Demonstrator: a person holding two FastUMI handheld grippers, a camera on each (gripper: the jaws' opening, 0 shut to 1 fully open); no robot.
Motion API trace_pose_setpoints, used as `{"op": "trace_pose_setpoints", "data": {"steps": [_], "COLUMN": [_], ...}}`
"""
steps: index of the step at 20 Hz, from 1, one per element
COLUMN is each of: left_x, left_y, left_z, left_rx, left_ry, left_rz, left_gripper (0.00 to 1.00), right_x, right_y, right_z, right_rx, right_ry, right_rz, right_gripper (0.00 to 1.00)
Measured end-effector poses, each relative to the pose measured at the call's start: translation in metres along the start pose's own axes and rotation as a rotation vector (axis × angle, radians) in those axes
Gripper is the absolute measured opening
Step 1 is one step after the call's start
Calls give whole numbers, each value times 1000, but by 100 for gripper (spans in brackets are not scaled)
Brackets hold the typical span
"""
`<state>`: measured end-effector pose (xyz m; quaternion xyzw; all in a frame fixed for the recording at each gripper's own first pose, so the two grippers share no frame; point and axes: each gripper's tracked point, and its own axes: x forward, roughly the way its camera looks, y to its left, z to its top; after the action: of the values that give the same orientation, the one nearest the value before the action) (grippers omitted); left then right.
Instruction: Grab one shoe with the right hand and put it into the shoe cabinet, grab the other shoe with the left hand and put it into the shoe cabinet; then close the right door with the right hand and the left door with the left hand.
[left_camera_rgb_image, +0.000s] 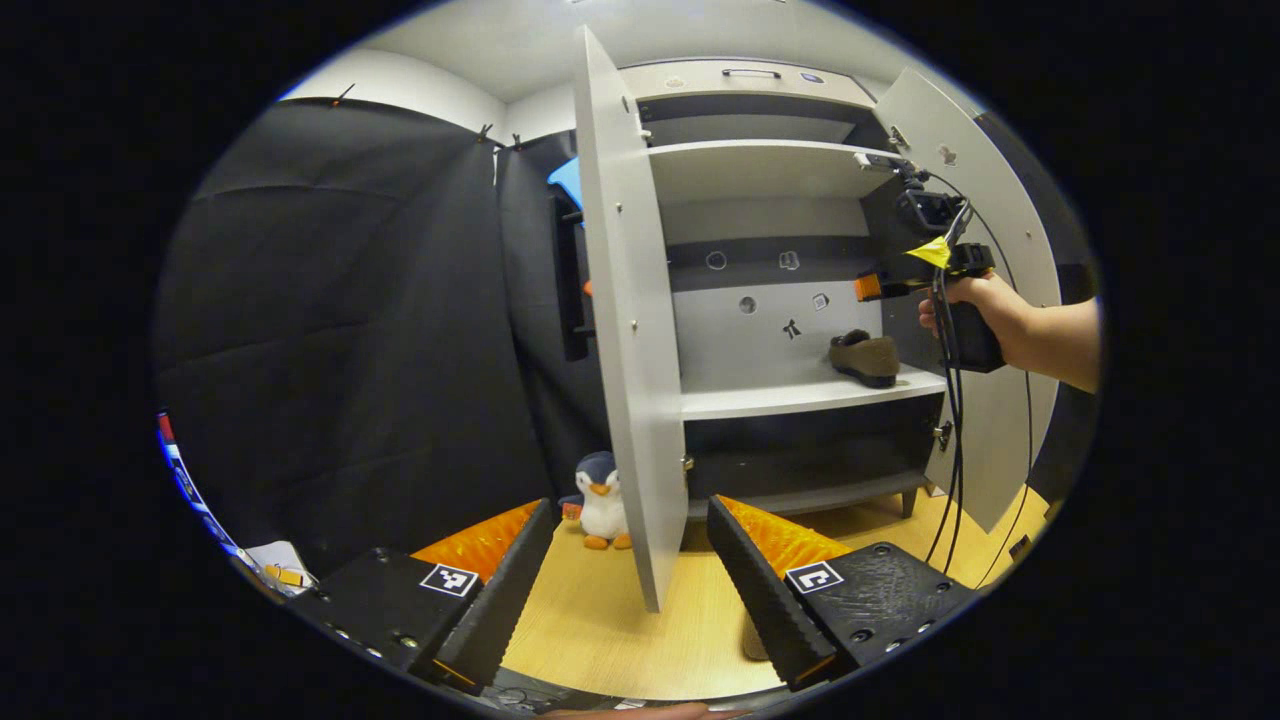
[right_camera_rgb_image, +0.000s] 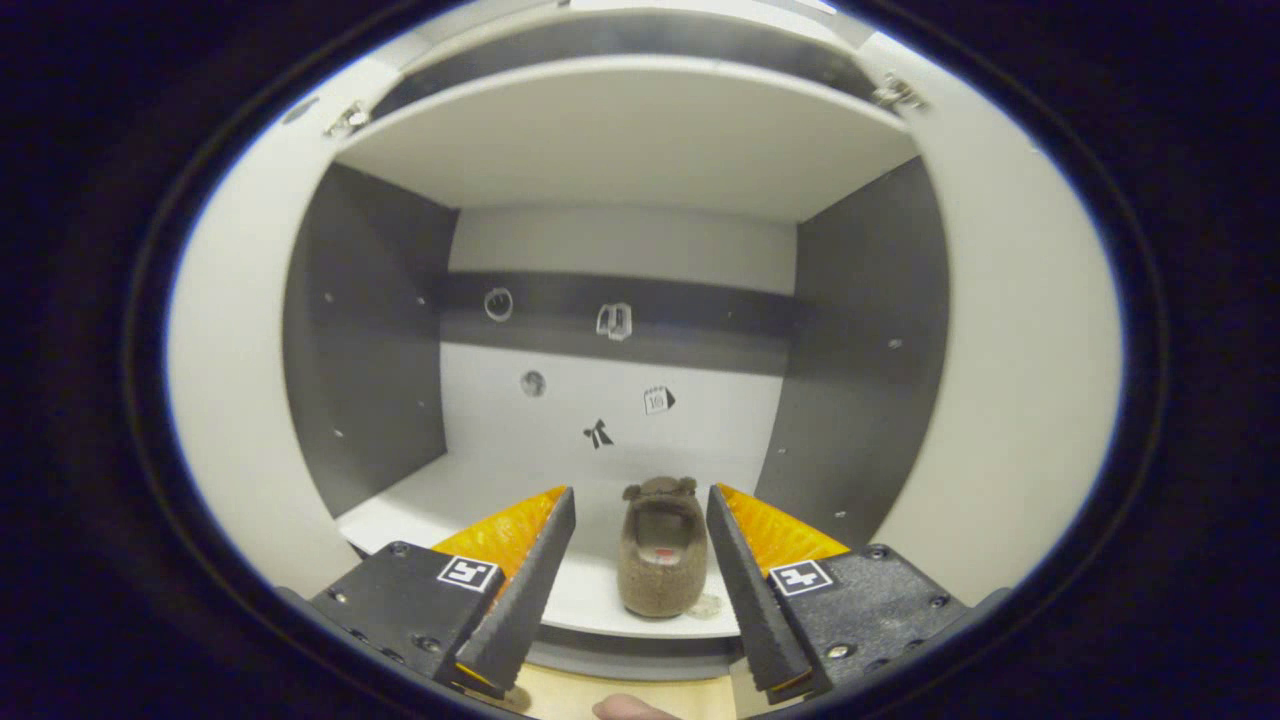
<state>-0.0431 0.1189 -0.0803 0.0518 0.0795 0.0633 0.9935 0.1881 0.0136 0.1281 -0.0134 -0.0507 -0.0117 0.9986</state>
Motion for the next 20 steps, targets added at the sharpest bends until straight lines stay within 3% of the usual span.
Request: {"op": "trace_pose_setpoints", "data": {"steps": [4,8,9,13,20], "left_x": [8,24,29,40,45], "left_y": [-32,-64,-70,-92,-131], "left_z": [16,30,34,56,45], "left_rx": [1,-16,-13,-3,50], "left_ry": [-46,-83,-93,-113,-69], "left_rz": [-110,-160,-162,-142,-125], "left_gripper": [96,100,95,96,96], "right_x": [-94,-163,-173,-189,-178], "right_y": [-2,-5,-4,3,-37], "right_z": [-3,-52,-69,-130,-150], "right_rx": [-40,-27,-32,-60,-63], "right_ry": [-104,-110,-97,18,47], "right_rz": [-6,-29,-27,51,93], "right_gripper": [95,100,100,100,100]}}
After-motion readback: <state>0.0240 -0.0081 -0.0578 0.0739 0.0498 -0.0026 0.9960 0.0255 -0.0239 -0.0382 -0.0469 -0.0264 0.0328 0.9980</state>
